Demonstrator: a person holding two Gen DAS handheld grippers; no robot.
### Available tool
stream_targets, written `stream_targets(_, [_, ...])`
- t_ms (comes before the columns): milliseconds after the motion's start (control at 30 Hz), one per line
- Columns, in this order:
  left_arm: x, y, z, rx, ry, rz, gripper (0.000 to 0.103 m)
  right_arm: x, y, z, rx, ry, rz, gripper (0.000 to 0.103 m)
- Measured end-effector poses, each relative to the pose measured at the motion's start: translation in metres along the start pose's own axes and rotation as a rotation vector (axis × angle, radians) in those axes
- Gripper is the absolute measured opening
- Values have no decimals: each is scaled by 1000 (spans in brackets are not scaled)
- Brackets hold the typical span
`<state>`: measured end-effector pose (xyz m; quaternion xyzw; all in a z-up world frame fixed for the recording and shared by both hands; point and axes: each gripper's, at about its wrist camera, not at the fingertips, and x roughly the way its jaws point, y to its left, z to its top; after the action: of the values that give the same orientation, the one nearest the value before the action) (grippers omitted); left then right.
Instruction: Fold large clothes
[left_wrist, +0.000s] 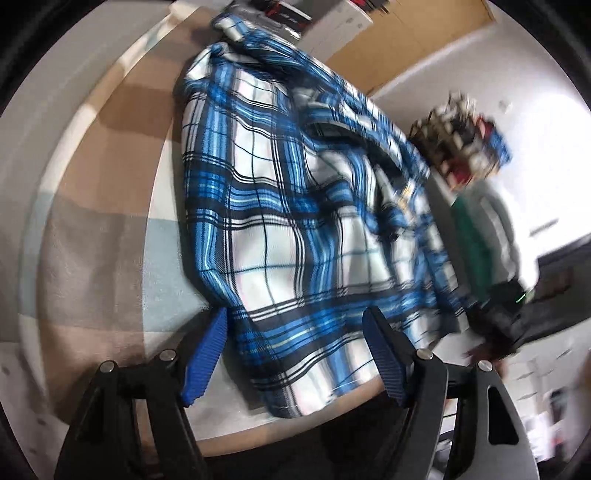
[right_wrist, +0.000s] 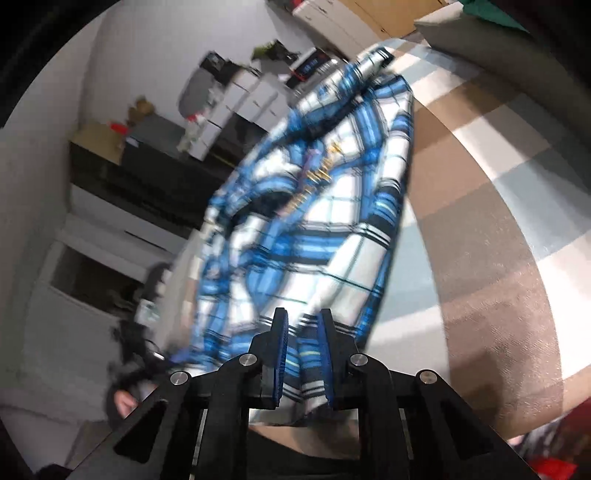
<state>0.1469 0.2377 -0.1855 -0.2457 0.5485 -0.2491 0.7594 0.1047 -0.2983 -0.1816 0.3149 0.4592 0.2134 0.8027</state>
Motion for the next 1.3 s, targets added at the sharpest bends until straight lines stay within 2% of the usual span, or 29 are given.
stream_targets(133, [-5,10,-1,-75,-1,-107,70,7,0,-4,-37,26,-122,28])
stream_targets(200, [-3,12,-3,-90,31,-123,70,8,-4,-8,-40,58,-112,29])
stream_targets(300, [-7,2,-9,-14,54,-91,70,8,-3,-9,-52,74,-99,30])
stream_targets(400, [-8,-17,-26,154,78,2,70,14,-6,-8,-25,119,-17,30])
stream_targets(500, [-4,-26,-34,203,68,12,70,10,-12,-7,4,117,103,30])
stream_targets(600, [-3,-18,-27,152,27,-67,70,10,-21,-6,45,110,179,30])
stream_targets(700, [-9,-12,-14,103,-79,-138,69,9,-28,-6,100,75,285,32])
stream_targets(733, [-12,-10,-11,94,-97,-156,69,7,-28,-7,98,62,293,34])
stream_targets(800, [-11,-8,-6,76,-93,-184,69,0,-23,-9,59,43,240,40])
stream_targets(900, [-2,-7,-10,85,-46,-156,69,0,-12,-11,-9,44,119,40])
stream_targets(967, [1,-7,-12,101,-33,-102,69,2,-9,-11,-27,49,85,40])
stream_targets(1033, [0,-7,-14,112,-48,-99,69,6,-6,-10,-26,61,73,40])
stream_targets(1067, [-2,-4,-13,102,-54,-104,69,8,-4,-10,-31,59,70,36])
stream_targets(1100, [-3,-1,-12,86,-62,-110,69,10,-2,-8,-38,56,63,26])
stream_targets(1167, [-4,1,-10,73,-78,-66,47,11,1,-7,-56,46,36,10])
stream_targets(1200, [-1,0,-9,89,-74,33,11,11,1,-5,-54,40,21,8])
stream_targets(1233, [1,0,-8,92,-72,121,1,6,-2,-5,-47,36,23,8])
stream_targets(1300, [1,0,-8,75,-63,118,1,1,-4,-4,-32,16,36,5])
